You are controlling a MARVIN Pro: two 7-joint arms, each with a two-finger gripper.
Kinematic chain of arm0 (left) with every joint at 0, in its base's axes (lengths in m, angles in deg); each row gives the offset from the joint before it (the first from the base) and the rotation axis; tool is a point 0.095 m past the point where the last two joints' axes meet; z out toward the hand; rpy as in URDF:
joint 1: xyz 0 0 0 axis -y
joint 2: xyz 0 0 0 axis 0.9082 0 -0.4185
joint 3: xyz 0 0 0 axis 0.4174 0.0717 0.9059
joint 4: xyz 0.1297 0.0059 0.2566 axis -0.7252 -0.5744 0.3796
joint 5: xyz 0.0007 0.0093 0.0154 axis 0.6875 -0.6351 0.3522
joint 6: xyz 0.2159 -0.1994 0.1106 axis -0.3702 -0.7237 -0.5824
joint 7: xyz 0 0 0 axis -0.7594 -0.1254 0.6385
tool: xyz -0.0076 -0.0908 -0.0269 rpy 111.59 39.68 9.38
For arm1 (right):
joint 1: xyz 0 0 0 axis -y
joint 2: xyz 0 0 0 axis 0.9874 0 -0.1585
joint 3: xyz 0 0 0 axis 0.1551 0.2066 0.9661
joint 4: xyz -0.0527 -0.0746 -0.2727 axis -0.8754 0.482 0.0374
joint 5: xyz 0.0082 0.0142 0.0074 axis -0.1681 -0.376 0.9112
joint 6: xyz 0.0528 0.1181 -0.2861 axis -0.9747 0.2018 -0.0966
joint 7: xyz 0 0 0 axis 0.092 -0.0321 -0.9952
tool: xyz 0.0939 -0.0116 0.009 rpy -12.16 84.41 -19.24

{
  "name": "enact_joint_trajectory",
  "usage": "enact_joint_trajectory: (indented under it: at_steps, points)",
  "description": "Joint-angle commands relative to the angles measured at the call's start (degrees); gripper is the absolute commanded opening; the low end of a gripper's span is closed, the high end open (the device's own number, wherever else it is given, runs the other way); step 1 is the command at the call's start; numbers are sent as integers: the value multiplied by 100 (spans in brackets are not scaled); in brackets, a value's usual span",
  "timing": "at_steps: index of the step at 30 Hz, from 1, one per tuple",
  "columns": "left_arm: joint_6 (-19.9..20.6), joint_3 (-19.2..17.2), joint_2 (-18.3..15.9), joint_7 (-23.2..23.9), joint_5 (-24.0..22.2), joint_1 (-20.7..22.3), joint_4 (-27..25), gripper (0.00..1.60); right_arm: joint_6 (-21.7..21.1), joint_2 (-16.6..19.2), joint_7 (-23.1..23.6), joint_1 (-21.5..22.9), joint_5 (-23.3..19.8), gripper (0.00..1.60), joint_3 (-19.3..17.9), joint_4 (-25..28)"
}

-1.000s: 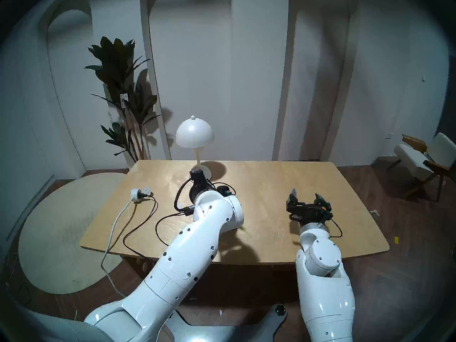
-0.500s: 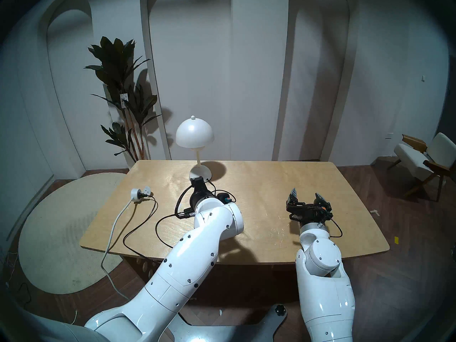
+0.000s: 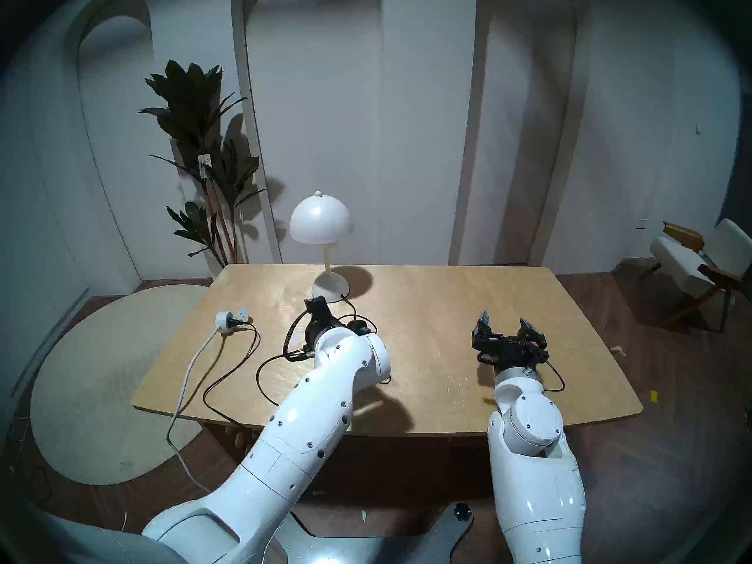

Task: Turn on the table lamp by pressing the switch

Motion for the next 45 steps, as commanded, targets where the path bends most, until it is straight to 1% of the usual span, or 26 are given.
enact_joint_trajectory:
  at_steps: [1, 7, 9, 14, 26, 34, 39, 45]
  points:
    - [-5, -108, 73, -311, -97, 262, 13, 160, 60, 4, 11, 29, -4, 160, -6, 135]
    - [-17, -198, 77, -491, -264, 320, 149, 160, 61, 4, 11, 28, -5, 160, -6, 135]
    - [-75, -243, 88, -597, -389, 352, 247, 160, 62, 4, 12, 28, -5, 160, -6, 136]
    - [-140, -291, 109, -755, -540, 412, 399, 160, 62, 4, 12, 27, -5, 160, -6, 136]
    - [-317, -423, 154, -1082, -834, 505, 740, 160, 61, 4, 11, 28, -5, 160, -6, 136]
    - [-461, -468, 139, -1164, -957, 567, 893, 160, 62, 4, 12, 27, -5, 160, -6, 136]
    - [-699, -434, 88, -1025, -1029, 636, 1014, 160, 62, 4, 12, 27, -5, 160, -6, 137]
    - [-808, -425, 59, -970, -1061, 708, 1140, 160, 63, 4, 12, 26, -5, 160, -6, 138]
